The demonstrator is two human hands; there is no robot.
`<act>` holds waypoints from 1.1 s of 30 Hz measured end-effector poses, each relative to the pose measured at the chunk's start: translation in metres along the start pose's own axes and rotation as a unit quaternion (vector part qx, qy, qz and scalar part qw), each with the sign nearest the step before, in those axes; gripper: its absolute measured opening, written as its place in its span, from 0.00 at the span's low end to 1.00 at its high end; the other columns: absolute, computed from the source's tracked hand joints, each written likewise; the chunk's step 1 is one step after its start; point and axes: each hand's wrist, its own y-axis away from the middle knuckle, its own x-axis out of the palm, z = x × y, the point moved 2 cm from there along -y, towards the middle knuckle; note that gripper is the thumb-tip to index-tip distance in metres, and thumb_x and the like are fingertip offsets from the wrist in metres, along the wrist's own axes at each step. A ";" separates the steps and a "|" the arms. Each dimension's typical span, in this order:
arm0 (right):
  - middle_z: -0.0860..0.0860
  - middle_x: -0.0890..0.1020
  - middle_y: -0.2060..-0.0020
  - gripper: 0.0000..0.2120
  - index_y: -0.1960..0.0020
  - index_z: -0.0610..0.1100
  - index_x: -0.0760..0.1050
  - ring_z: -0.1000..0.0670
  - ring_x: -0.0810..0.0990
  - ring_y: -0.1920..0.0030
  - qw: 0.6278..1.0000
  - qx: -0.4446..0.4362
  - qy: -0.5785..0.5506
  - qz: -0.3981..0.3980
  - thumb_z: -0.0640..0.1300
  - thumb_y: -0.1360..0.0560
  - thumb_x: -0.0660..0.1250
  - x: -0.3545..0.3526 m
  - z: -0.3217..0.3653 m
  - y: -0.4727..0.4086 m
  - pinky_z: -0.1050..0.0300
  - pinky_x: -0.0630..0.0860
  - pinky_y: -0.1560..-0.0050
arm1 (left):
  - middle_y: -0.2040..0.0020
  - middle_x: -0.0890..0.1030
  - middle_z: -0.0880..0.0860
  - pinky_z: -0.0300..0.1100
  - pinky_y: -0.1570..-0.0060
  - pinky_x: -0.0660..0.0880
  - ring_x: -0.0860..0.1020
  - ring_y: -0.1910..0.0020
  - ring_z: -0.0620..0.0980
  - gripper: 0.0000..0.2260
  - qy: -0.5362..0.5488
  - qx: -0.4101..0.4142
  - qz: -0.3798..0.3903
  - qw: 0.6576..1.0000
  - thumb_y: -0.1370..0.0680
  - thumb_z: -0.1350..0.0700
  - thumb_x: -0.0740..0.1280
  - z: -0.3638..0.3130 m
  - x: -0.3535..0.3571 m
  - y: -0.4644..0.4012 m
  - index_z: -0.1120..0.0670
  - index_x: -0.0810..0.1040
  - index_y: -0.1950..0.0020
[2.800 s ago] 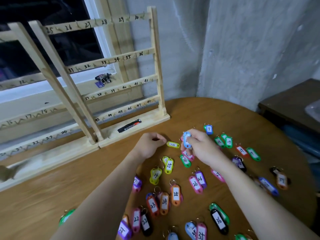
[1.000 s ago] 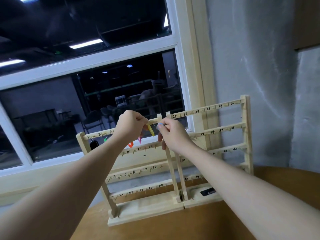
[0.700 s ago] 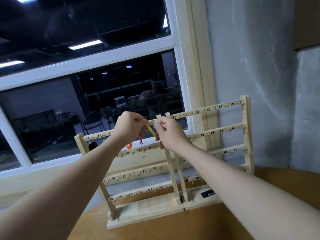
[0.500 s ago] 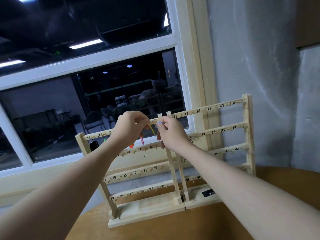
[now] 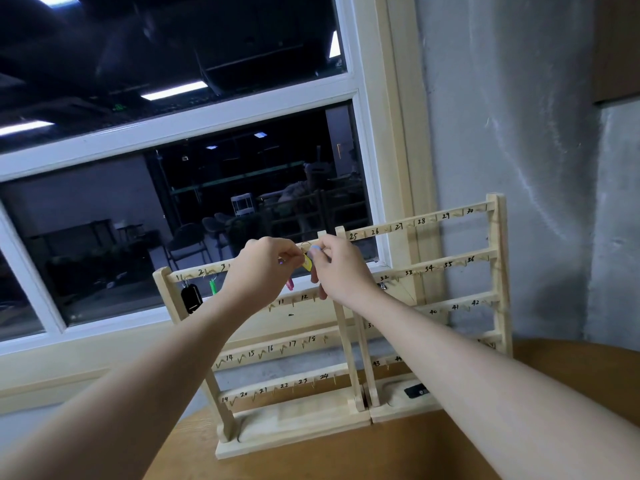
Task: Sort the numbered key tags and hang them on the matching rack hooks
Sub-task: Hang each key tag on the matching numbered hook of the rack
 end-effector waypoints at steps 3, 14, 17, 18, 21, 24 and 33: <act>0.46 0.83 0.62 0.12 0.55 0.46 0.74 0.44 0.81 0.68 1.000 -0.002 0.024 0.009 0.47 0.16 0.57 0.002 -0.001 -0.002 0.38 0.82 0.59 | 0.64 0.84 0.45 0.46 0.58 0.80 0.81 0.64 0.43 0.05 -0.008 0.010 -0.017 1.000 0.20 0.54 0.70 0.004 0.002 0.002 0.47 0.86 0.53; 0.46 0.83 0.66 0.13 0.55 0.47 0.77 0.41 0.82 0.67 0.999 -0.002 0.043 0.023 0.47 0.17 0.57 0.003 -0.001 -0.006 0.38 0.83 0.60 | 0.67 0.82 0.43 0.44 0.62 0.80 0.80 0.69 0.41 0.08 -0.005 0.021 -0.032 0.999 0.20 0.55 0.69 0.006 0.004 0.018 0.44 0.85 0.46; 0.45 0.83 0.66 0.13 0.55 0.45 0.77 0.41 0.82 0.67 0.999 -0.001 0.044 0.024 0.47 0.17 0.57 0.005 -0.003 -0.007 0.38 0.83 0.60 | 0.65 0.82 0.42 0.45 0.62 0.80 0.79 0.67 0.42 0.08 -0.015 0.029 -0.042 0.999 0.21 0.55 0.70 0.007 0.004 0.020 0.44 0.85 0.46; 0.44 0.83 0.66 0.14 0.55 0.44 0.77 0.42 0.82 0.68 0.999 0.000 0.046 0.027 0.46 0.17 0.57 0.006 -0.004 -0.007 0.39 0.83 0.61 | 0.64 0.81 0.42 0.46 0.62 0.80 0.79 0.66 0.42 0.08 -0.017 0.030 -0.043 0.998 0.21 0.55 0.69 0.008 0.005 0.020 0.43 0.85 0.47; 0.45 0.83 0.67 0.14 0.56 0.45 0.76 0.46 0.82 0.73 0.998 0.009 0.049 0.035 0.47 0.16 0.57 0.009 -0.011 -0.003 0.41 0.83 0.60 | 0.63 0.82 0.42 0.46 0.61 0.80 0.79 0.64 0.42 0.07 -0.015 0.026 -0.037 0.999 0.21 0.53 0.69 0.012 0.006 0.022 0.43 0.85 0.49; 0.44 0.83 0.65 0.16 0.55 0.44 0.76 0.54 0.78 0.78 0.998 0.011 0.038 0.041 0.50 0.15 0.57 0.007 -0.015 0.005 0.46 0.83 0.60 | 0.64 0.82 0.41 0.44 0.60 0.80 0.79 0.63 0.40 0.06 -0.015 0.022 -0.028 0.999 0.21 0.54 0.69 0.013 0.006 0.024 0.44 0.85 0.51; 0.53 0.80 0.69 0.13 0.58 0.52 0.79 0.51 0.79 0.71 0.988 0.060 0.066 0.125 0.47 0.16 0.61 -0.003 -0.045 0.070 0.51 0.81 0.63 | 0.61 0.82 0.41 0.35 0.57 0.80 0.80 0.62 0.38 0.05 0.022 -0.031 0.123 0.992 0.21 0.56 0.71 0.002 0.030 0.057 0.46 0.82 0.55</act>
